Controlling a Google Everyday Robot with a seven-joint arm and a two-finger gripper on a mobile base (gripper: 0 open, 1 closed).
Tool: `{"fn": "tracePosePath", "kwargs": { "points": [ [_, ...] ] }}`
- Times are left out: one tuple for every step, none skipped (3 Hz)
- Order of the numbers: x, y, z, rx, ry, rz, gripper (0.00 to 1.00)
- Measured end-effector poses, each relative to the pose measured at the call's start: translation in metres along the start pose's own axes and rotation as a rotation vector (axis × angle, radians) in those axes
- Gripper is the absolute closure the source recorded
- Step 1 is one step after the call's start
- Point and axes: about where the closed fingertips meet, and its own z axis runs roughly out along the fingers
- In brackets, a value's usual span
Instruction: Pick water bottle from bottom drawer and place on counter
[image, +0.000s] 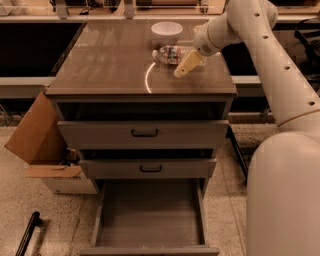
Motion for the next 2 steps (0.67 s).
{"fn": "tracePosePath", "kwargs": {
  "points": [
    [-0.002,-0.008,-0.031,0.059,-0.027,-0.022,0.0],
    [-0.002,0.007,-0.081,0.117,-0.087,-0.069,0.0]
  ]
}}
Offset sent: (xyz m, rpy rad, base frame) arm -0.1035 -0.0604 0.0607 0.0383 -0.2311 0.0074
